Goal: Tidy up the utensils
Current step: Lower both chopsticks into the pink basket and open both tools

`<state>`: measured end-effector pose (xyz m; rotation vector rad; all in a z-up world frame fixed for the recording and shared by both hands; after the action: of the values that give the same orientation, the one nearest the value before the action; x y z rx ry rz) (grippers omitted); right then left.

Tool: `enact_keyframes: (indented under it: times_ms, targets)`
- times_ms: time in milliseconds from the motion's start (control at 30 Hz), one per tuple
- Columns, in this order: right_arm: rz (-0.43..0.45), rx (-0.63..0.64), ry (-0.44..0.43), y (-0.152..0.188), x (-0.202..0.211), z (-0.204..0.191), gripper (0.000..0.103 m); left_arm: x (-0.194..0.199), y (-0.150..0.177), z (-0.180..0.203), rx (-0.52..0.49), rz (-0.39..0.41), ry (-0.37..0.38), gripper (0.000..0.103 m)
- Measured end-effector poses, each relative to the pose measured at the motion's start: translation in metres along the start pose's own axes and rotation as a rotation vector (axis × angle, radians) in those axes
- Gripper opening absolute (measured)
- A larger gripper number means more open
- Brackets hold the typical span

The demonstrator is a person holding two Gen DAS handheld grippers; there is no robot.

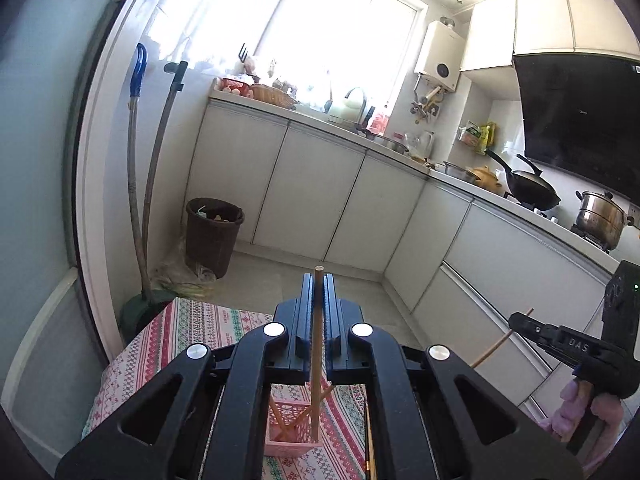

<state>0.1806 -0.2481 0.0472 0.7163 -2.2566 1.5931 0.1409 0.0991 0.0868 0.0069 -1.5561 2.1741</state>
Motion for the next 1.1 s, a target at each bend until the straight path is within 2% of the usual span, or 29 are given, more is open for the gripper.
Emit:
enact_keyframes:
  times_ms: [233, 300, 367, 533, 833, 1100]
  targets:
    - [-0.033, 0.011, -0.019, 0.007, -0.012, -0.012, 0.005, -0.025, 0.009, -0.02, 0.032, -0.033, -0.045, 0.004]
    - [-0.037, 0.009, -0.028, 0.008, -0.013, -0.015, 0.005, -0.032, 0.013, -0.024, 0.042, -0.046, -0.038, 0.004]
    - [-0.035, 0.012, -0.032, 0.008, -0.014, -0.018, 0.005, -0.037, 0.017, -0.03, 0.064, -0.06, -0.046, 0.012]
    - [-0.033, 0.018, -0.046, 0.008, -0.014, -0.024, 0.005, -0.027, 0.014, -0.042, 0.11, -0.04, -0.066, 0.018]
    - [-0.037, 0.031, -0.048, 0.011, -0.021, -0.037, 0.005, -0.01, 0.015, -0.05, 0.163, -0.029, -0.08, 0.019]
    - [-0.038, 0.043, -0.002, 0.018, -0.047, -0.049, 0.005, 0.001, 0.01, -0.049, 0.167, -0.008, -0.071, 0.021]
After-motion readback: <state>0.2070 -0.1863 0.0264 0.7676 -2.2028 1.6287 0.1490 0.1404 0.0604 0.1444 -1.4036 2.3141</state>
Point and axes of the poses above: each gripper's, at about its wrist camera, not at the fingertips, and x roughly against the way its jaws point, z to its right, y to its underside, the point moved 1 cm from there along -x, roughly the way its jaws point, and after that the axes turned 6 degrees about y, right-handed, at the moved point
